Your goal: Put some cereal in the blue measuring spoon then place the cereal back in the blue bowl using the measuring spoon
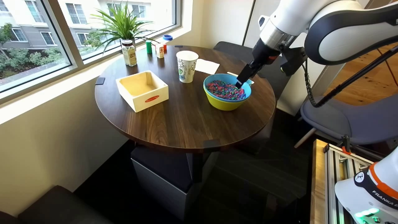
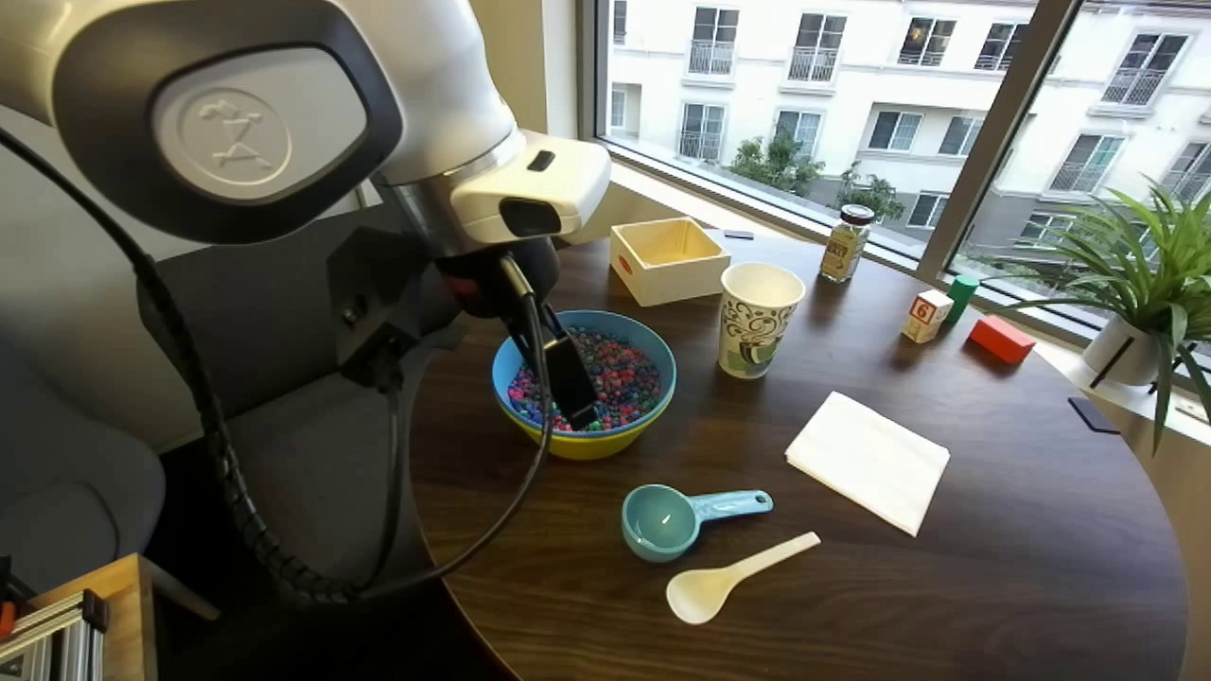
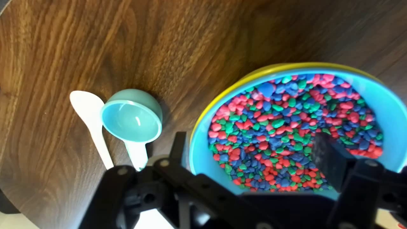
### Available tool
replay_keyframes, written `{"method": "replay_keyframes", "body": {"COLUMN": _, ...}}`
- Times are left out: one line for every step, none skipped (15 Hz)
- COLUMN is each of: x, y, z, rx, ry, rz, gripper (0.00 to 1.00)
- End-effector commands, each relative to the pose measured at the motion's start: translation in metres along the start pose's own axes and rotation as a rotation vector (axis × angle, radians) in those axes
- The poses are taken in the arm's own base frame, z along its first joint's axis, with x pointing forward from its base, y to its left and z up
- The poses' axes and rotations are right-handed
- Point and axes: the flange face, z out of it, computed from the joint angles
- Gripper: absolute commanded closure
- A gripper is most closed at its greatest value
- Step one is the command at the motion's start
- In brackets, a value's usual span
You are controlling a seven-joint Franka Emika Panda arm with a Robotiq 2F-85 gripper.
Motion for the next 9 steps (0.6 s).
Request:
{"method": "replay_keyframes", "body": {"x": 0.004, "y": -0.004, "z": 0.017, "rx": 0.038, "ry": -0.004, "rz": 0.037, "gripper": 0.00}}
{"method": "replay_keyframes", "body": {"x": 0.006, "y": -0.006, "z": 0.020, "rx": 0.049, "ry": -0.001, "rz": 0.041, "gripper": 0.00}}
{"method": "replay_keyframes", "body": {"x": 0.007, "y": -0.007, "z": 0.023, "rx": 0.053, "ry": 0.007, "rz": 0.043, "gripper": 0.00}}
{"method": "replay_keyframes", "body": {"x": 0.009, "y": -0.008, "z": 0.026, "rx": 0.058, "ry": 0.014, "rz": 0.043, "gripper": 0.00}}
{"method": "replay_keyframes", "body": {"x": 0.010, "y": -0.009, "z": 0.029, "rx": 0.062, "ry": 0.022, "rz": 0.044, "gripper": 0.00}}
{"method": "replay_keyframes", "body": {"x": 0.011, "y": -0.010, "z": 0.031, "rx": 0.066, "ry": 0.028, "rz": 0.045, "gripper": 0.00}}
{"method": "replay_keyframes", "body": {"x": 0.013, "y": -0.010, "z": 0.032, "rx": 0.069, "ry": 0.035, "rz": 0.044, "gripper": 0.09}}
{"method": "replay_keyframes", "body": {"x": 0.014, "y": -0.011, "z": 0.032, "rx": 0.072, "ry": 0.038, "rz": 0.044, "gripper": 0.26}}
{"method": "replay_keyframes", "body": {"x": 0.014, "y": -0.012, "z": 0.034, "rx": 0.073, "ry": 0.037, "rz": 0.044, "gripper": 0.34}}
